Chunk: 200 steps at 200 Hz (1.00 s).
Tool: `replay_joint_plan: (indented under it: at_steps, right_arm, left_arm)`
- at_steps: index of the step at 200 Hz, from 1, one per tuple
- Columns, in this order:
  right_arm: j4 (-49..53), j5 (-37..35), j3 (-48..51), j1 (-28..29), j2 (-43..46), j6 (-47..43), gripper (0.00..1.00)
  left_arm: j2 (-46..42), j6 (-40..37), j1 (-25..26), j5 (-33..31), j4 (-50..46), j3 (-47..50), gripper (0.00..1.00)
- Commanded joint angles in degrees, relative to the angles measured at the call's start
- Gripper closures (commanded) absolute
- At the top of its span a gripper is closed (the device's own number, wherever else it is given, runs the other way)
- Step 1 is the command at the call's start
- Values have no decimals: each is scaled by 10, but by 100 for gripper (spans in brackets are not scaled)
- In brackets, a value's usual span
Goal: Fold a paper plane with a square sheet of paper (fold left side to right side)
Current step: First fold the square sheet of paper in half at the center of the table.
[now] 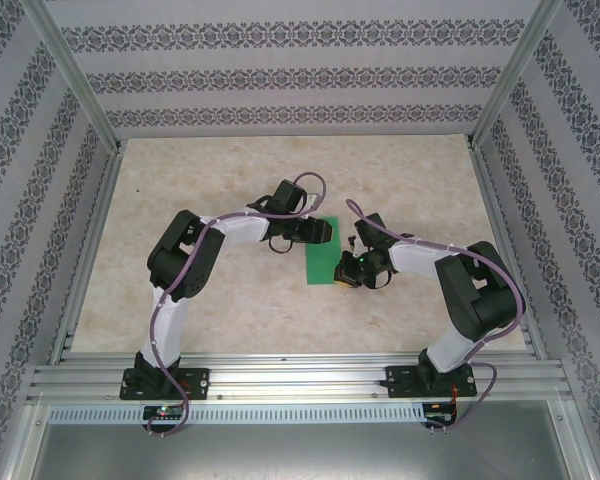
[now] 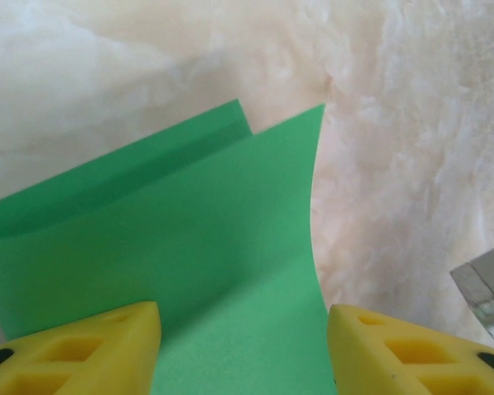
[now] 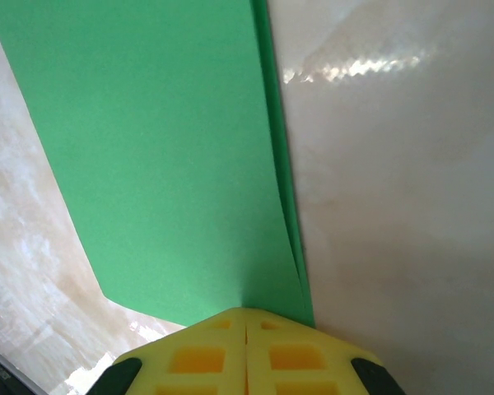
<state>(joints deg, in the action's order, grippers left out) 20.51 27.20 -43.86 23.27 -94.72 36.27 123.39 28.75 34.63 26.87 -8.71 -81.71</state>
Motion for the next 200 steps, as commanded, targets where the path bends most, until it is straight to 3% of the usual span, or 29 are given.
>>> replay_joint_plan:
  at_steps: [1,66,200]
  right_arm:
    - [64,-87,19,3,-30,-11,93]
    - [65,-87,19,3,-31,-12,93]
    - [66,-88,24,4,-32,-14,93]
  left_arm:
    - [14,-10,-3,-31,-16,-14,43]
    - [31,4,-18,-78,-4,-13,42]
    - [56,23,-49,-86,7,-51,40]
